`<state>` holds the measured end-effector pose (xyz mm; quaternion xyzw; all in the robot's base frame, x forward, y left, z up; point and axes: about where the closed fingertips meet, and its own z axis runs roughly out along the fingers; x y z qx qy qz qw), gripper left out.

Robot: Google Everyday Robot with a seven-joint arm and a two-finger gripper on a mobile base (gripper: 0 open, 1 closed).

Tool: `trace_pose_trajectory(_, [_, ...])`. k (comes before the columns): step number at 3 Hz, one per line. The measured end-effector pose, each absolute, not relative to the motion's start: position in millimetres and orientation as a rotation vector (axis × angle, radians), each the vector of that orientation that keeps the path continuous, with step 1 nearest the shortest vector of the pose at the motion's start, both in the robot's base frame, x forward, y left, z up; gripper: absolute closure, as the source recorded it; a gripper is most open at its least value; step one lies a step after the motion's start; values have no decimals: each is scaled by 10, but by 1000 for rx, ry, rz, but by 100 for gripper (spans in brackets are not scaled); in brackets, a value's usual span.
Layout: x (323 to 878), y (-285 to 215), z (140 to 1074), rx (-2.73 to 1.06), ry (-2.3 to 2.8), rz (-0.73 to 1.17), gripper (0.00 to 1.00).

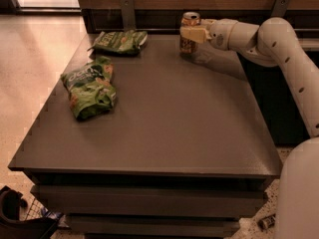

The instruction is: Pick orange can

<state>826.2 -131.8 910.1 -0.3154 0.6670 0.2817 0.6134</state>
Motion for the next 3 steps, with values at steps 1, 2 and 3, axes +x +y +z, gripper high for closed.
trace_pose_trajectory(1, [8104,-1330,9455,-760,1522,601,100])
trace_pose_trajectory(2, [7908,-1372,9868,-781,1515,532,100])
trace_pose_trajectory(3, [7800,-1388,10091,-791,1509,492,100])
